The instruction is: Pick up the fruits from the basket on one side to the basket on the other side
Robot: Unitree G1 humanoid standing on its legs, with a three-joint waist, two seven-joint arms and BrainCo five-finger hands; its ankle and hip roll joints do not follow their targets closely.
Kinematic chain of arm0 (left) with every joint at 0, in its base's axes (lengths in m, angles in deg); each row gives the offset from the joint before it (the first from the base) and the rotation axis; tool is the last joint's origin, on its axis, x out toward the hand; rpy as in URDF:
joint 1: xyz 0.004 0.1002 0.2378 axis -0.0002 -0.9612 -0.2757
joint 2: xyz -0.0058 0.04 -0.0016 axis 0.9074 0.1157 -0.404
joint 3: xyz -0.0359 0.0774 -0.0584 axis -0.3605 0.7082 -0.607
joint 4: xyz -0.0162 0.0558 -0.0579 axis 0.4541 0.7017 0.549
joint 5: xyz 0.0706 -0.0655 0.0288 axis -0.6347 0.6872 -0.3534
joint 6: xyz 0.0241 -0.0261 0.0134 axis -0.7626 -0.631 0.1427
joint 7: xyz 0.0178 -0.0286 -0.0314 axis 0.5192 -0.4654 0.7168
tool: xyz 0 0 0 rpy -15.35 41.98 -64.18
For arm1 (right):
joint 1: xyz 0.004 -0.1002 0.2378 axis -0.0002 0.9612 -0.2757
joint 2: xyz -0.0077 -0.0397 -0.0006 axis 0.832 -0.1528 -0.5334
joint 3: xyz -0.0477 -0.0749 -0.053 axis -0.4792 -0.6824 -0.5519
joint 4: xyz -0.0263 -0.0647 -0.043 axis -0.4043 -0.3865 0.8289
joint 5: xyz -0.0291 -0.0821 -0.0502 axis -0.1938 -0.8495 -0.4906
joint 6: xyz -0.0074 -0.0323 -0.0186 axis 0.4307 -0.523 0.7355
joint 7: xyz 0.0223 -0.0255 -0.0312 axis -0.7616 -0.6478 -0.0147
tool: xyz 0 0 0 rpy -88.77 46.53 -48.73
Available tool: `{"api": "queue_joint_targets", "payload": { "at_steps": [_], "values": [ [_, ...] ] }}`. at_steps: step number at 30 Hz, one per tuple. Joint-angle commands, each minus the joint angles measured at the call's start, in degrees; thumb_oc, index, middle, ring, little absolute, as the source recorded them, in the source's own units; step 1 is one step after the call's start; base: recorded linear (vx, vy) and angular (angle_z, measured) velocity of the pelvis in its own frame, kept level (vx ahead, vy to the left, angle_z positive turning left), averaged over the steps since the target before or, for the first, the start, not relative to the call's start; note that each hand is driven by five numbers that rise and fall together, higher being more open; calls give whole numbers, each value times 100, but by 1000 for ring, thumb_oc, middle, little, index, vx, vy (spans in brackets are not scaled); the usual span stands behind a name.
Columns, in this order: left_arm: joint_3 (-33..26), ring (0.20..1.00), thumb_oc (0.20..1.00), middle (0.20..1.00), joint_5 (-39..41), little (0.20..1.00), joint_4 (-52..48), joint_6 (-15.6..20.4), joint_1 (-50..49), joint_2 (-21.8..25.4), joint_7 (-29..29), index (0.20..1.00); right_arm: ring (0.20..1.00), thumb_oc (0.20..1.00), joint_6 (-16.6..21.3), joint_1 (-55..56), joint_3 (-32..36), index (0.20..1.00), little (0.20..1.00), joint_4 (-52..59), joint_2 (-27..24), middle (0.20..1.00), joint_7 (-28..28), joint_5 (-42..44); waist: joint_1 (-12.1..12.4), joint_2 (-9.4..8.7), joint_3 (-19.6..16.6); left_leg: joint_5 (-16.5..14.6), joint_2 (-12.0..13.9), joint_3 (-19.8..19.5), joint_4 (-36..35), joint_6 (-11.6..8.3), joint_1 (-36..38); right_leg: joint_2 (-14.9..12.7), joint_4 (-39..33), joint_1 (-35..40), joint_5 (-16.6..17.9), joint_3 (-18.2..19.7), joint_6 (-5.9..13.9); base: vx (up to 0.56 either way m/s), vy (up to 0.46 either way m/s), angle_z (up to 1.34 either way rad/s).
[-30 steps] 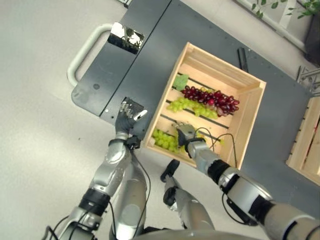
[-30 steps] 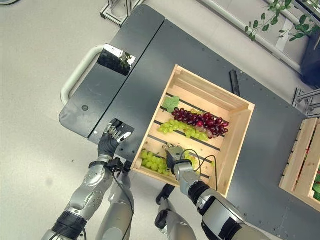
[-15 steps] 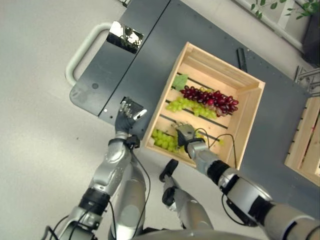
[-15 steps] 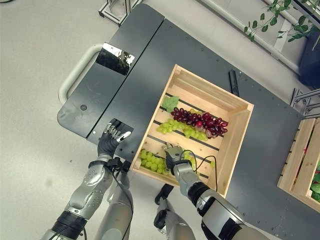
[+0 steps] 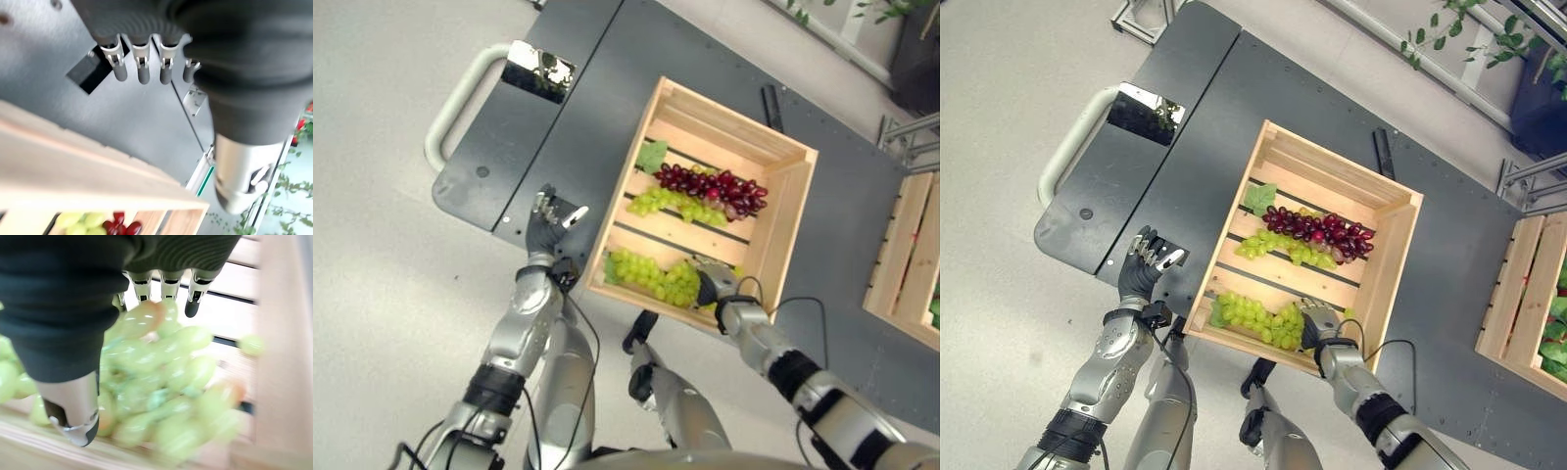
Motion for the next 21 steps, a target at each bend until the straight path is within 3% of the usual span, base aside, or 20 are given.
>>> {"api": "queue_joint_targets", "payload": {
  "at_steps": [1, 8, 11, 15, 16, 17, 18, 21],
  "values": [
    [-245, 1000, 1000, 1000, -155, 1000, -443, 287, -6, 85, -57, 1000, 1000, 1000, 118, -229, 91, 1000, 1000, 108, -16, 1000, 147, 547, 42, -411, 231, 203, -42, 168, -759, 281, 214, -487, 345, -34, -344, 88, 533, -65, 101, -22],
    [-166, 1000, 1000, 1000, -133, 1000, -456, 274, 46, 155, -122, 1000, 1000, 1000, 139, -284, 270, 1000, 1000, 203, -100, 1000, 161, 792, -86, -230, 231, 187, -227, 468, -720, 468, 241, -593, 454, -204, -180, 490, 608, -73, 119, -22],
    [-159, 1000, 1000, 1000, -116, 1000, -504, 268, 46, 287, -226, 1000, 1000, 1000, 177, -152, 362, 1000, 1000, 308, -141, 1000, 76, 886, -124, 3, 231, 264, -215, 497, -579, 593, 144, -417, 1580, -609, -659, 1072, 603, -80, 127, -10],
    [-98, 1000, 1000, 1000, -84, 1000, -531, 273, 101, 320, -228, 1000, 1000, 1000, 243, -173, 362, 1000, 1000, 352, -49, 1000, 136, 1123, -24, 121, 231, 407, -169, 619, -478, 687, -82, -234, 2586, -577, -1031, 1228, 594, -146, 46, -5],
    [-96, 1000, 1000, 1000, -72, 1000, -533, 267, 103, 320, -242, 1000, 1000, 1000, 252, -187, 359, 1000, 1000, 354, -45, 1000, 140, 1184, -1, 164, 231, 465, -161, 632, -462, 701, -150, -81, 2737, -554, -1121, 1320, 559, -196, 23, -23],
    [-95, 1000, 1000, 1000, -87, 1000, -521, 241, 93, 315, -284, 1000, 1000, 1000, 304, -194, 358, 1000, 1000, 389, -68, 1000, 172, 1266, 42, 217, 231, 580, -187, 647, -392, 701, -251, 314, 2972, -515, -1400, 1540, 416, -132, 15, -25],
    [-95, 1000, 1000, 1000, -88, 1000, -521, 241, 90, 311, -285, 1000, 1000, 1000, 305, -190, 355, 1000, 1000, 390, -71, 1000, 173, 1268, 48, 210, 231, 572, -188, 658, -389, 697, -248, 312, 2991, -523, -1416, 1549, 408, -119, -10, -21],
    [-227, 1000, 1000, 1000, -88, 1000, -474, 166, -46, 349, -460, 1000, 1000, 1000, 348, -200, 422, 1000, 1000, 402, -167, 1000, 146, 1356, 159, 206, 231, 771, -210, 663, -314, 508, -322, 425, 2052, 110, -1881, 1335, 42, -148, -88, 5]
  ]
}}
